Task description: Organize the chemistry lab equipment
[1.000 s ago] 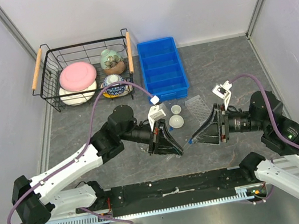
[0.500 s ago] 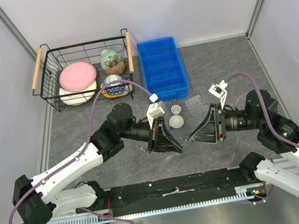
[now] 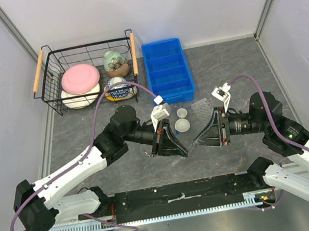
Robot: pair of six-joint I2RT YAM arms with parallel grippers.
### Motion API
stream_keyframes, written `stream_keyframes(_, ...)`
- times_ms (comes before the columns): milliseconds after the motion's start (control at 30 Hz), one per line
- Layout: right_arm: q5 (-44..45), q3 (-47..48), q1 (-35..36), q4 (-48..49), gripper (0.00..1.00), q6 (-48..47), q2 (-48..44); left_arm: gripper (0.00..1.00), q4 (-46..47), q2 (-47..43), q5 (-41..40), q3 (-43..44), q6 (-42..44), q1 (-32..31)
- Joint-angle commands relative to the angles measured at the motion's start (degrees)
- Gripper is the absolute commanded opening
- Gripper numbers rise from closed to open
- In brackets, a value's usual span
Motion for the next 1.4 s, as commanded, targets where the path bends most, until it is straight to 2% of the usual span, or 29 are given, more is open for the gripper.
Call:
stream_keyframes(0,0.7,-0.3,0.8,3.0,0.28,0.0,0.5,0.02,2.4,0.1,1.4,-0.3,-1.5,0.5)
stream_keyframes(233,2.5,-0.2,1.6,2.6,0.1,-0.9,1.2,0.03,2.5,0.2,1.6,-0.2,-2.5,0.6)
stream_keyframes(333,4.0,0.1,1.7,1.5,0.0,-1.9,2.1,0.27,0.5,-0.7,0.3,0.3,-2.3,0.9)
stream_keyframes(367,4.1,0.1,1.7,1.2,0.0,-2.2,2.4,0.4,-1.6,-1.2,-0.3,0.6,-1.6,1.1)
stream_keyframes(400,5.1,0.1,1.7,0.9,0.0,-2.4,2.8,0.46,-3.1,-2.2,-1.6,0.7,-1.0,1.3)
stream_keyframes(433,5.4,0.2,1.7,0.6,0.0,-3.2,2.9,0.57,-4.5,-2.7,-2.6,0.8,-0.3,1.5)
stream_keyframes(467,5.7,0.2,1.7,0.2,0.0,-3.5,3.2,0.76,-7.5,-3.3,-3.7,1.1,1.2,1.8)
stream_keyframes(500,6.1,0.2,1.7,0.1,0.0,-3.8,3.7,0.85,-9.8,-3.6,-5.7,1.2,1.8,2.2)
stream_keyframes(567,7.6,0.1,1.7,0.0,0.0,-5.0,4.9,0.92,-12.6,-4.9,-7.3,1.9,3.0,3.0)
stream_keyframes(800,18.3,2.8,1.7,-2.5,0.0,-11.1,11.7,0.92,-20.9,-6.5,-13.9,3.4,5.4,3.4)
stream_keyframes(833,23.4,3.8,1.7,-3.4,0.0,-11.8,12.4,0.92,-21.5,-6.5,-14.7,3.6,5.8,3.4)
stream_keyframes(900,27.9,5.2,1.7,-4.2,0.0,-13.8,14.3,0.93,-23.6,-6.9,-17.0,3.7,6.3,3.4)
stream_keyframes(967,34.6,6.3,1.7,-5.4,0.0,-15.4,16.4,1.0,-24.3,-7.8,-18.4,3.4,6.7,3.5)
stream_keyframes(1167,54.0,8.4,1.2,-7.2,0.0,-16.8,21.5,1.0,-26.6,-9.6,-21.7,1.7,7.5,3.4)
stream_keyframes(1367,57.6,6.8,-5.2,-3.6,0.0,-16.6,26.6,1.0,-26.4,-11.0,-23.3,-0.1,7.0,3.4)
